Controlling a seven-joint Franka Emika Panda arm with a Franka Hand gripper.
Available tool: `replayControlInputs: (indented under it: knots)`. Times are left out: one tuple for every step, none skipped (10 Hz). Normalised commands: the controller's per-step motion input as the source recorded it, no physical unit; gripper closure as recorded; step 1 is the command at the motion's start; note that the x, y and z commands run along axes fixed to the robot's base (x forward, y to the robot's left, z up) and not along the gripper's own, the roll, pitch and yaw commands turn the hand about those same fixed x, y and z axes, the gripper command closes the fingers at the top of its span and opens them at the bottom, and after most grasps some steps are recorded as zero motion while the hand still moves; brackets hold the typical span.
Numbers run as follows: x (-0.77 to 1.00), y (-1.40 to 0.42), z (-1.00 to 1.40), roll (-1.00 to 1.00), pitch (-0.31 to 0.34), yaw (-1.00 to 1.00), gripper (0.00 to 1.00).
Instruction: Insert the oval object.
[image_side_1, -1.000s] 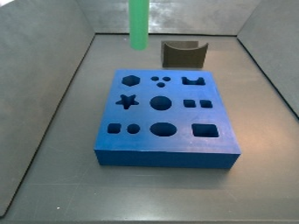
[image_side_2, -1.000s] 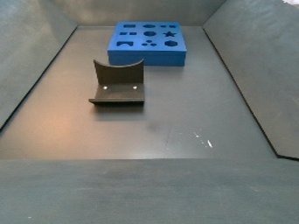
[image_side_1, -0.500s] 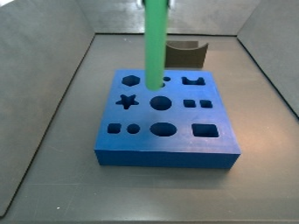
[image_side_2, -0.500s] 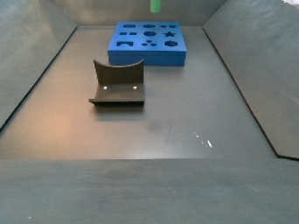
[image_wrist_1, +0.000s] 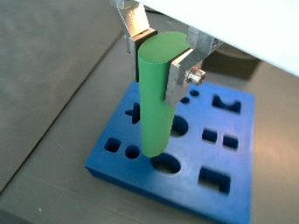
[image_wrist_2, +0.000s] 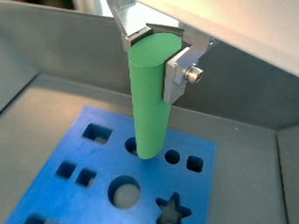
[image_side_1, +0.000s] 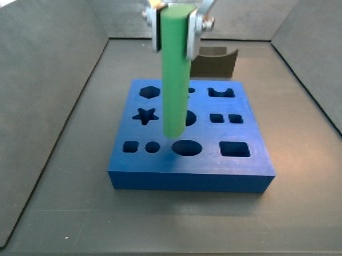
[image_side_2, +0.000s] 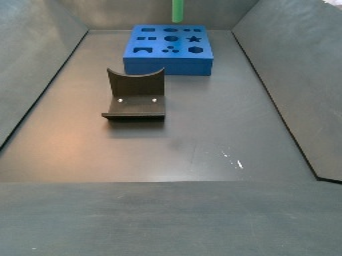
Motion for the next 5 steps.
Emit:
replayControlInputs:
  knots:
    - [0.00, -0.27, -0.23, 0.00, -0.017, -0.95, 1.00]
    - [0.00, 0.00, -0.18, 0.00, -0.004, -1.00, 1.00]
    - [0.00, 0.00, -0.17, 0.00, -0.006, -1.00, 1.00]
    - [0.00, 0.00, -0.17, 0.00, -0.004, -1.00, 1.00]
    - [0.00, 0.00, -0.17, 0.00, -0.006, -1.00, 1.00]
